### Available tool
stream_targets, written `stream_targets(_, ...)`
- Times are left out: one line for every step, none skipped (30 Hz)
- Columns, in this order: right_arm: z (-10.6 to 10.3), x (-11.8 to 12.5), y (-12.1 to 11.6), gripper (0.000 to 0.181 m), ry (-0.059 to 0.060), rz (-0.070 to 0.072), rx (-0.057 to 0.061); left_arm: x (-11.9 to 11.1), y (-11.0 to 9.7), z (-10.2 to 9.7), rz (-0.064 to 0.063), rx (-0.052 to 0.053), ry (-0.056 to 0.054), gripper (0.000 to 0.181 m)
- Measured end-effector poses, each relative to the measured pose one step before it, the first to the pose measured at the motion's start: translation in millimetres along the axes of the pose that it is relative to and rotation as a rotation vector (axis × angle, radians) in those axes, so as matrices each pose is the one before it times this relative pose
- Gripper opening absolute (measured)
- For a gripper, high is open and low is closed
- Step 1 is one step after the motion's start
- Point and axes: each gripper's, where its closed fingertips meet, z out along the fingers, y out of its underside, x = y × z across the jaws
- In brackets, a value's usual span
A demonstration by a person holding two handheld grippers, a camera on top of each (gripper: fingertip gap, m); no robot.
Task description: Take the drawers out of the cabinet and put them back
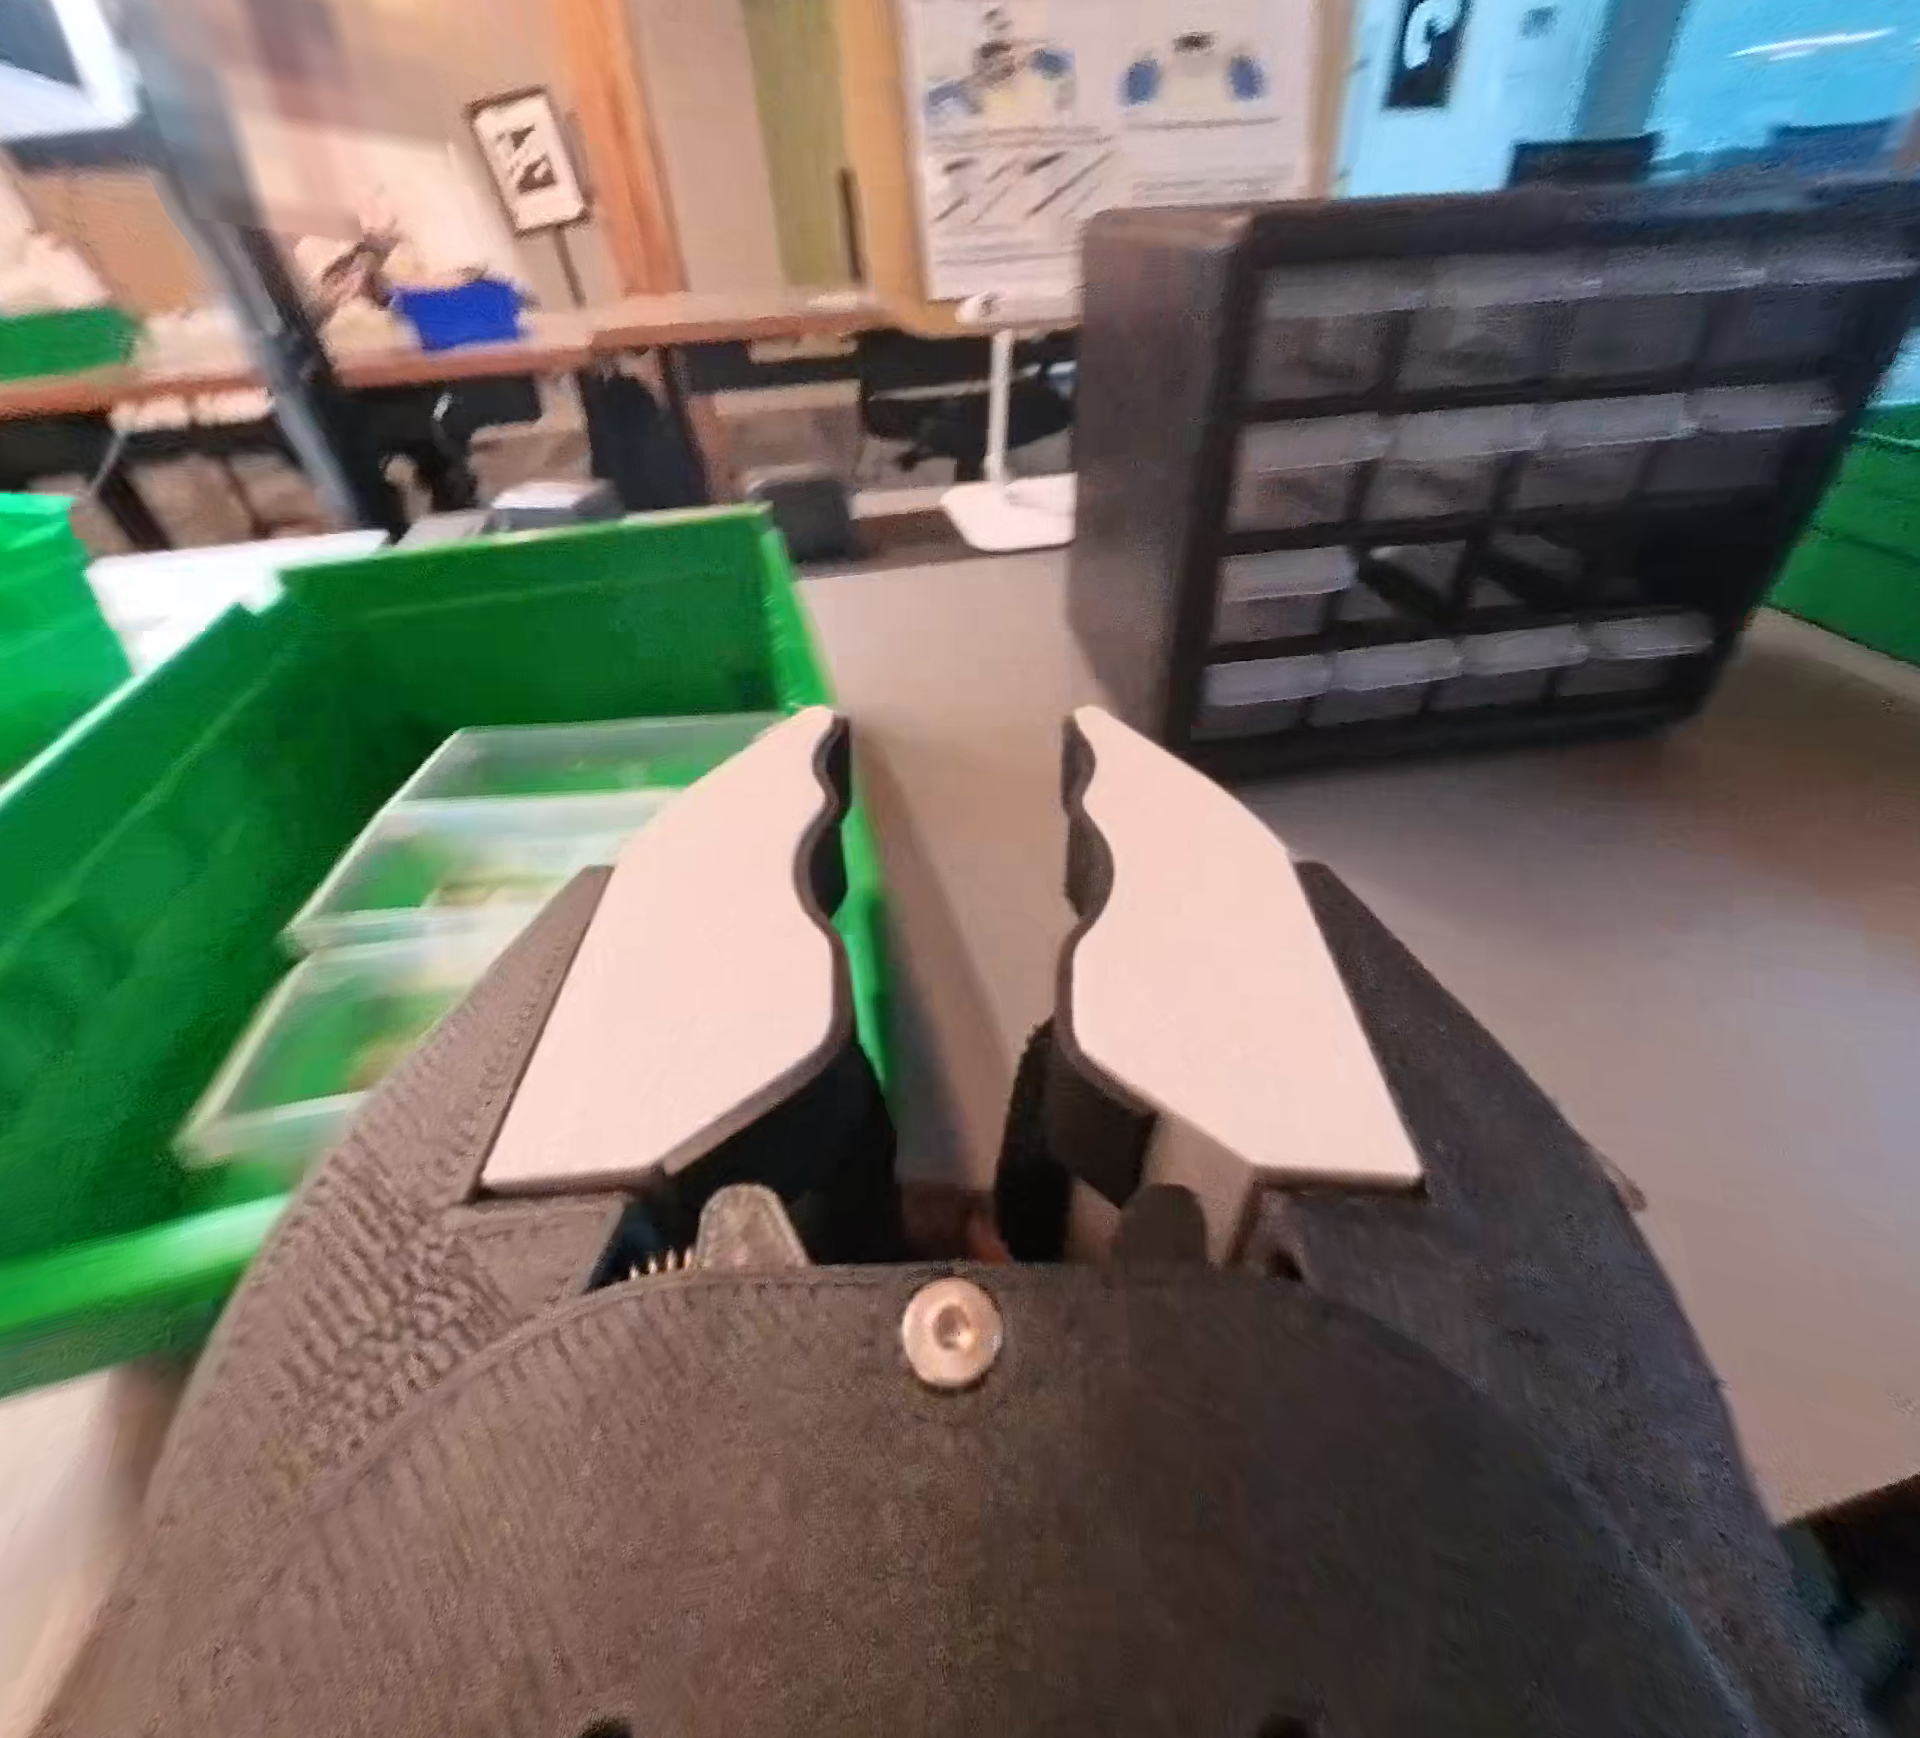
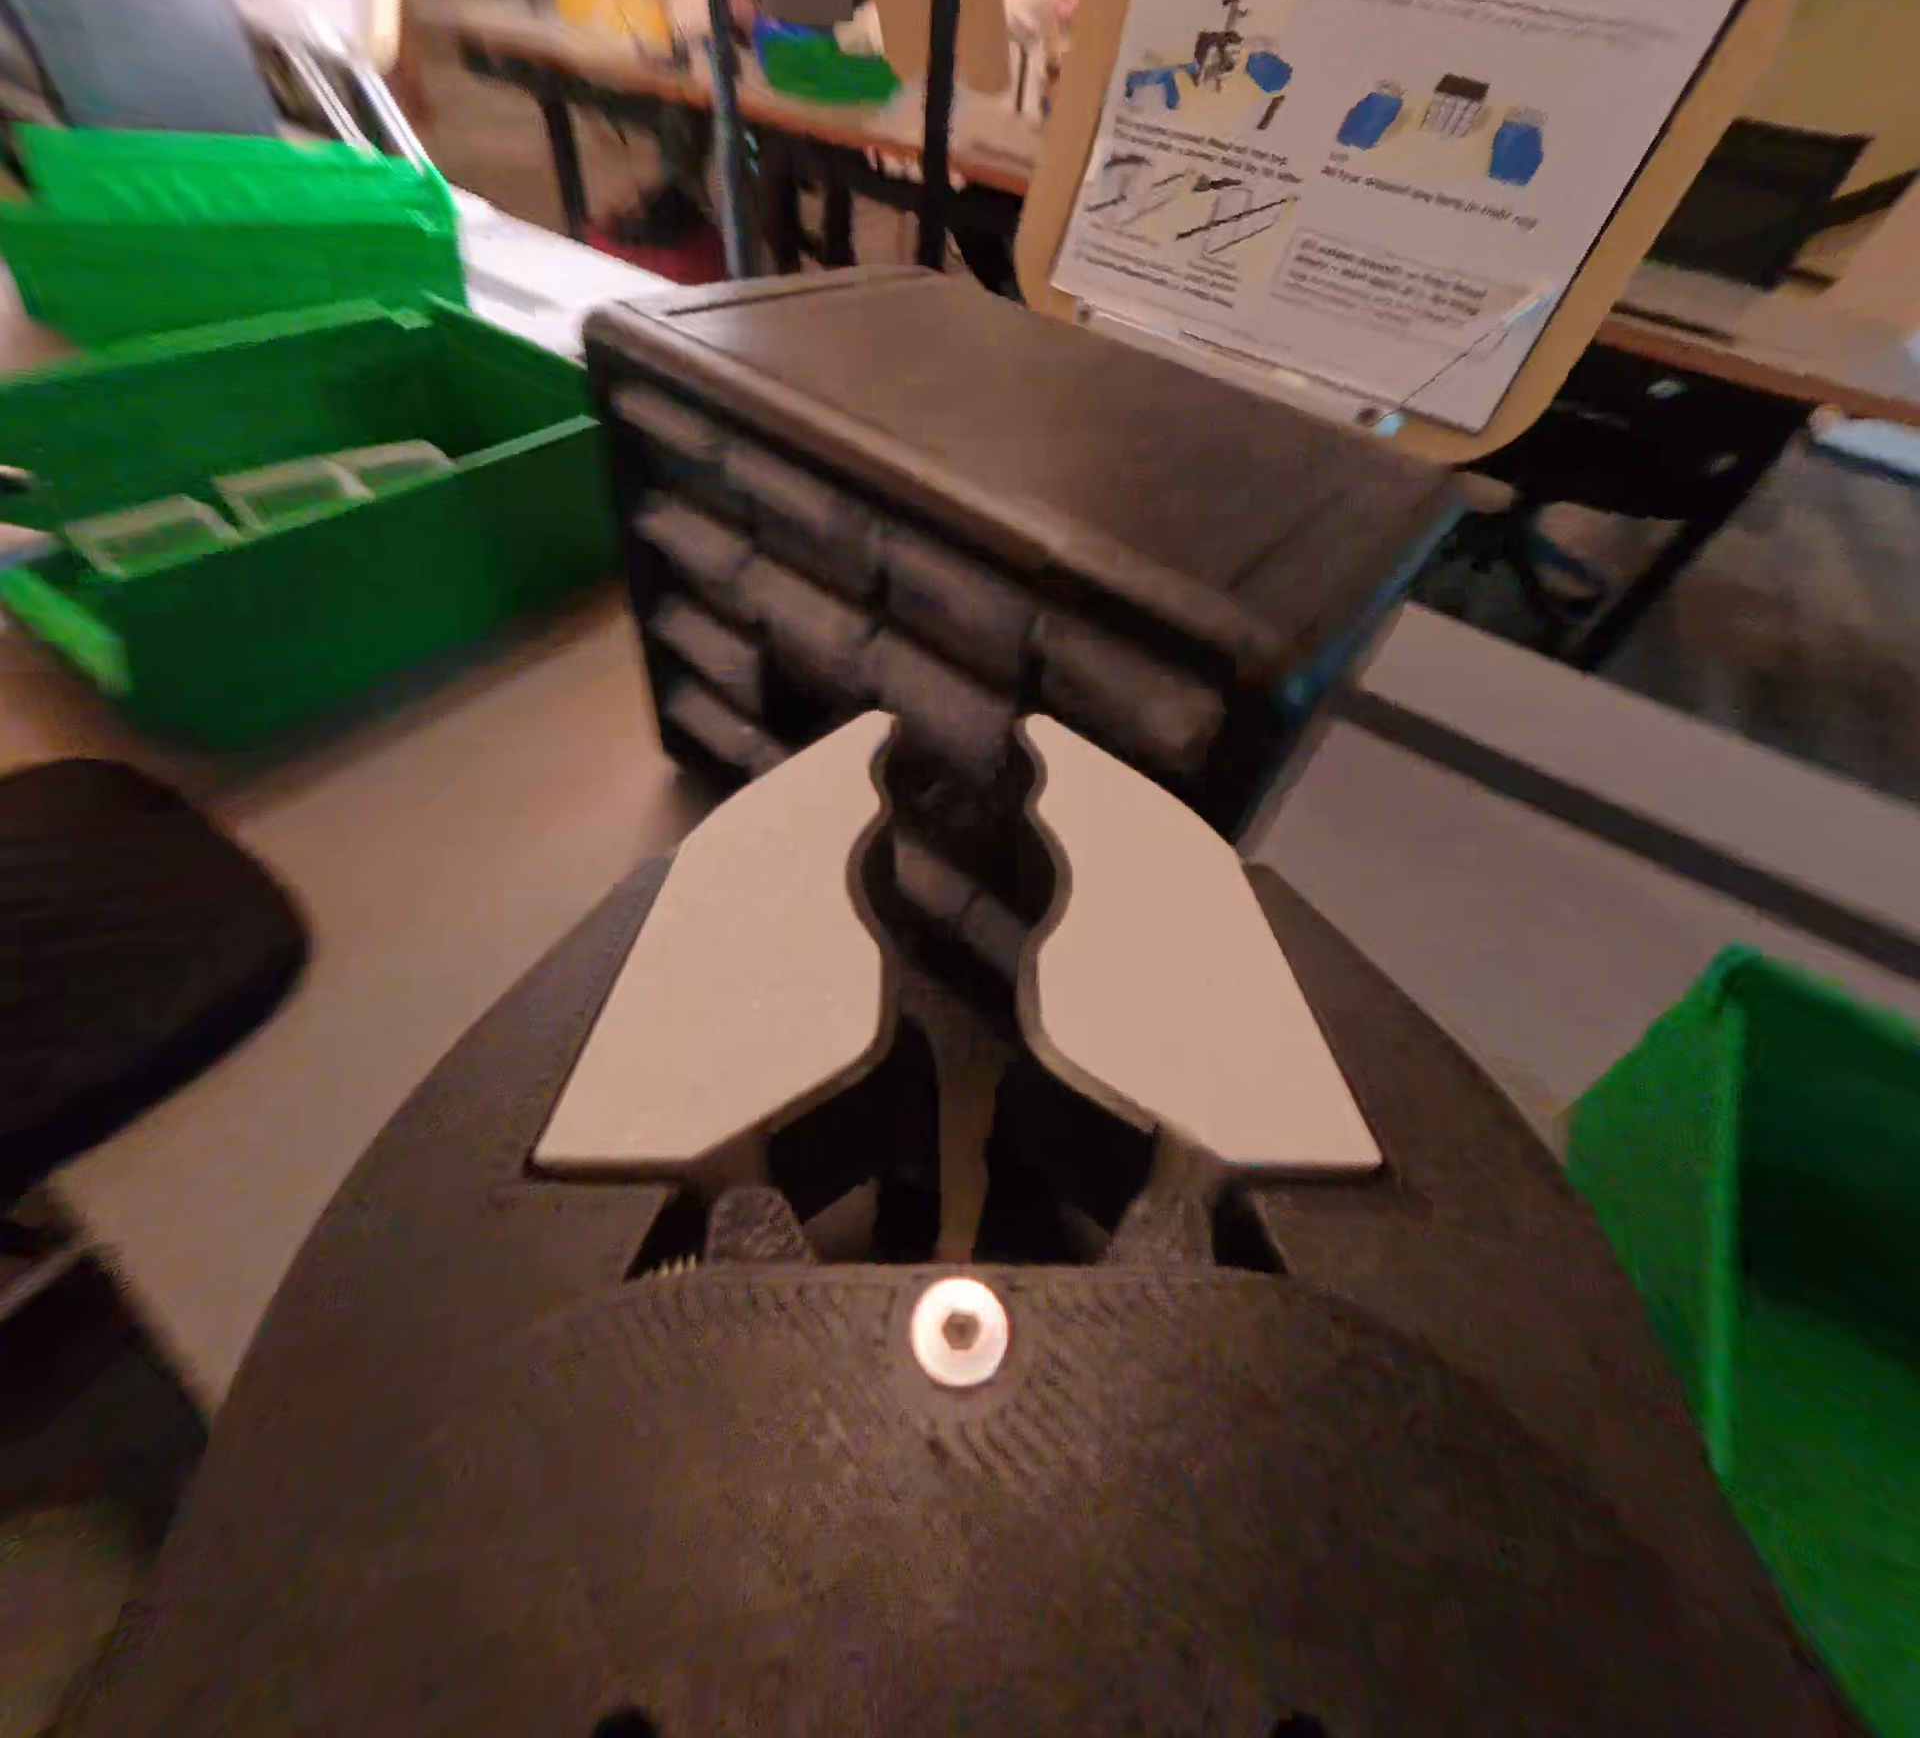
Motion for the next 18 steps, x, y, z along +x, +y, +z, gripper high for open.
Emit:
stream_targets(-18.35, -4.03, 8.87, 0.023, -0.0155, 0.0606, 0.0406, -13.96, 1.64, -6.41, -0.0155, -0.0149, -0.0316, 0.042)
stream_targets(-17.78, -2.5, 9.21, 0.026, -0.0081, 0.0535, 0.0416, -11.94, 0.22, -5.73, -0.0088, -0.0018, -0.028, 0.042)
stream_targets(-16.66, -0.44, 10.06, 0.03, 0.0002, 0.044, 0.036, -10.59, 0.65, -4.43, -0.0081, -0.0081, -0.026, 0.042)
stream_targets(-15.15, 1.56, 10.37, 0.034, 0.0078, 0.0334, 0.0292, -9.01, 2.11, -3.06, -0.0079, -0.0194, -0.0226, 0.043)
stream_targets(-12.66, 1.92, 9.84, 0.04, 0.0038, 0.0213, 0.0269, -6.03, 3.38, -1.86, -0.0028, -0.0251, -0.0112, 0.046)
stream_targets(-10.43, 0.69, 8.72, 0.05, -0.0072, 0.0074, 0.0268, -3.09, 3.83, -0.97, 0.0014, -0.0257, 0.0004, 0.049)
stream_targets(-6.59, -2.51, 4.29, 0.06, -0.0306, -0.0266, 0.037, -0.68, 3.2, -0.11, 0.0083, -0.0224, 0.0102, 0.051)
stream_targets(-2.27, -5.43, -0.78, 0.069, -0.0585, -0.0817, 0.0275, 1.68, 1.28, 0.75, 0.0233, -0.0145, 0.0225, 0.052)
stream_targets(-0.79, 2.34, 0.41, 0.075, 0.0, -0.0561, -0.0193, 3.28, -0.25, 1.52, 0.0415, -0.0068, 0.0315, 0.052)
stream_targets(-0.48, 4.75, 0.42, 0.081, 0.0279, -0.0137, -0.0263, 2.67, -1.5, 2.47, 0.0536, 0.0007, 0.033, 0.052)
stream_targets(-0.9, -1.05, -0.52, 0.086, -0.0027, -0.0087, -0.013, 0.11, -1.36, 3.67, 0.0455, -0.0053, 0.0299, 0.052)
stream_targets(-1.62, -5.57, -1.7, 0.086, -0.0293, -0.0192, 0.0073, -3.38, -0.88, 4.88, 0.016, -0.0226, 0.024, 0.051)
stream_targets(-1.61, -4.41, -2.87, 0.085, -0.0214, -0.0244, 0.0199, -5.23, -1.04, 6.3, -0.0094, -0.0371, 0.0243, 0.051)
stream_targets(-1.04, -0.94, -2.87, 0.084, -0.0004, -0.0199, 0.0191, -6.02, -2.12, 7.59, -0.0187, -0.0391, 0.0273, 0.051)
stream_targets(-0.45, 1.9, -2.11, 0.082, 0.0143, -0.0087, 0.0141, -9.14, -1.6, 9.05, -0.0164, -0.0466, 0.013, 0.051)
stream_targets(0.05, 2.72, -1.4, 0.081, 0.0182, 0.0011, 0.0094, -16.68, -0.12, 10.8, -0.0086, -0.0603, -0.0311, 0.051)
stream_targets(0.05, 1.77, -1.02, 0.08, 0.0134, 0.005, 0.008, -20.9, 1.13, 12.74, -0.0073, -0.0681, -0.0585, 0.051)
stream_targets(-0.02, 0.38, -1.0, 0.079, 0.0057, 0.0063, 0.0066, -18.84, 2.88, 14.83, -0.0017, -0.0803, -0.0443, 0.051)
